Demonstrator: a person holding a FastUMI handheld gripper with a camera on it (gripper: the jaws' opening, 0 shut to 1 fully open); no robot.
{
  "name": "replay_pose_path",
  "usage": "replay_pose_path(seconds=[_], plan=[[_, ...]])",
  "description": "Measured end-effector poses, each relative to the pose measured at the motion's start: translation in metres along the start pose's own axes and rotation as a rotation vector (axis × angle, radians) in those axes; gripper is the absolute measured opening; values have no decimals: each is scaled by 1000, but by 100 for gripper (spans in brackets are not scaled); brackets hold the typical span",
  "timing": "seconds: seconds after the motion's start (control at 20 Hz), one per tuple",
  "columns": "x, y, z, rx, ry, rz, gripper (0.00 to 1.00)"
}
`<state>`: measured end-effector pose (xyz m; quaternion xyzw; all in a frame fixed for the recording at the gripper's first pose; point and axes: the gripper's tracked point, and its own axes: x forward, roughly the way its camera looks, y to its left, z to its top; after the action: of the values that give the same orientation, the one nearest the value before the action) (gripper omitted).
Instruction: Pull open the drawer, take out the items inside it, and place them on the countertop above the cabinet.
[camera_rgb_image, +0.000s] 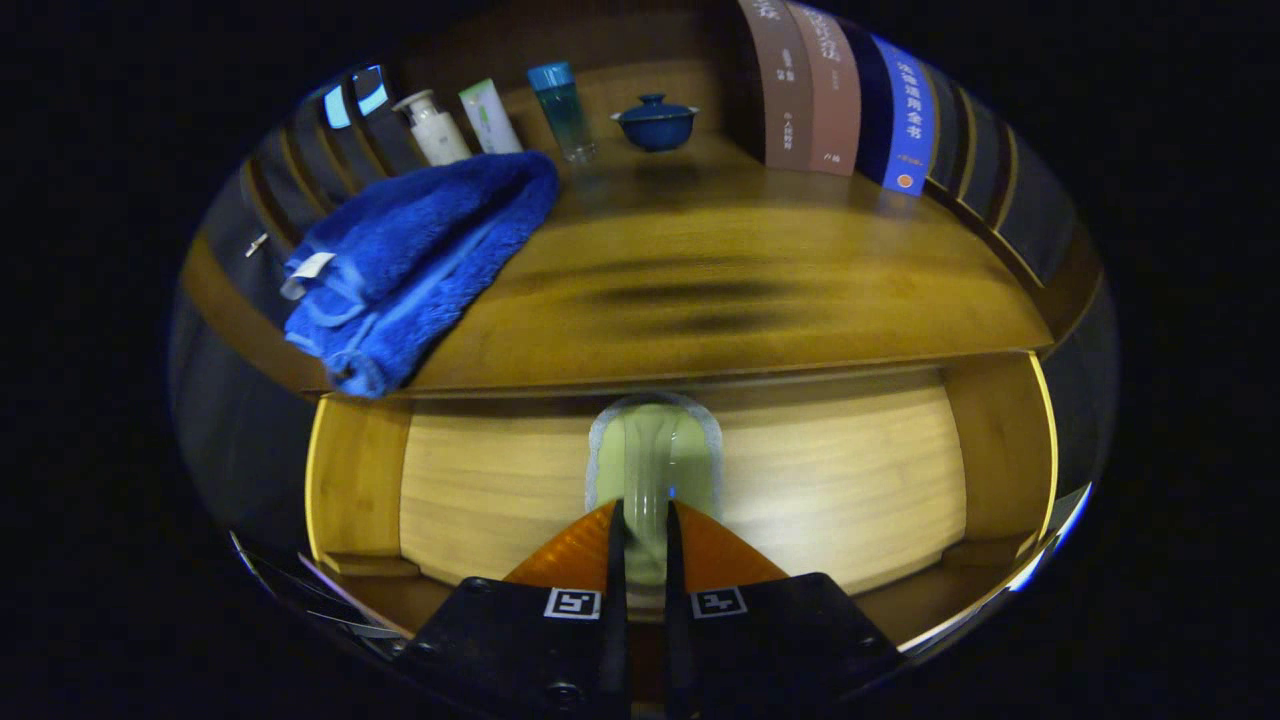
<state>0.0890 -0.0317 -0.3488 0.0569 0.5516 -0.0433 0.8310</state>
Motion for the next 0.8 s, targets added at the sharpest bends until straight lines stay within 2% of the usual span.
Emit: replay_pose_path(seconds=[0.2,0.4,0.6,0.8], plan=[[-43,3,-7,13,-84,31,18],[-79,6,9,13,-187,44,18],[-104,10,52,-2,-317,39,18],[-97,19,107,-13,-356,46,18]])
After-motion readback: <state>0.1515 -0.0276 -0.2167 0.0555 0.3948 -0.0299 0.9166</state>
